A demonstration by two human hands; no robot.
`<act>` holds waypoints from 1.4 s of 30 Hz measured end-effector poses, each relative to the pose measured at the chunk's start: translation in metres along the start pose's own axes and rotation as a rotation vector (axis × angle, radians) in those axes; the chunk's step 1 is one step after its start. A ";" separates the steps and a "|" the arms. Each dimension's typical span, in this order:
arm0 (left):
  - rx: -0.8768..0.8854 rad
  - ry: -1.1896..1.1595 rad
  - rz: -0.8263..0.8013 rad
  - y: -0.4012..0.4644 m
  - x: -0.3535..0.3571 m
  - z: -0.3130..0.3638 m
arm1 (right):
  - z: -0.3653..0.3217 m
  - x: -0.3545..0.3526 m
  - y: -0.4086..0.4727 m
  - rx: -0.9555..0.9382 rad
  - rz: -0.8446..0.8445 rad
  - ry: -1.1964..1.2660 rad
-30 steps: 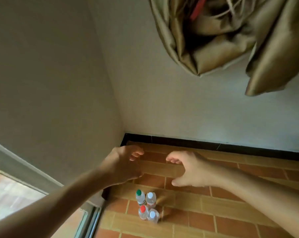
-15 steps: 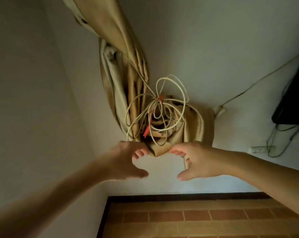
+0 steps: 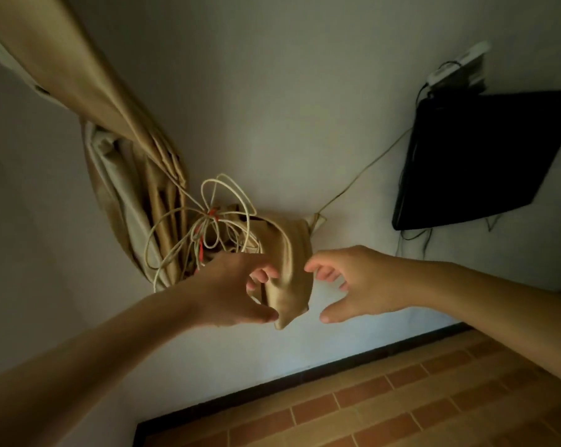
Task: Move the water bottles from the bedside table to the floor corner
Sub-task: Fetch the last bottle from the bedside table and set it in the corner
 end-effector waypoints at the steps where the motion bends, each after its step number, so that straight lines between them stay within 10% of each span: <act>1: 0.023 -0.012 -0.012 0.003 0.004 0.007 | 0.006 0.000 -0.010 0.038 0.014 0.006; 21: 0.796 -0.175 -0.320 -0.097 0.097 0.345 | 0.005 0.018 -0.436 0.885 0.442 0.090; 42: 1.695 -0.332 -0.863 -0.628 0.266 0.862 | -0.218 0.211 -1.103 1.835 0.834 0.197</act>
Point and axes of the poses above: each hand's wrist, its own y-axis towards the middle knuckle, its own x-axis out of the palm, z = x × y, the point moved 9 cm from there along y, towards the middle knuckle, and after that the axes turned 1 degree about z, right-handed, at the moved point
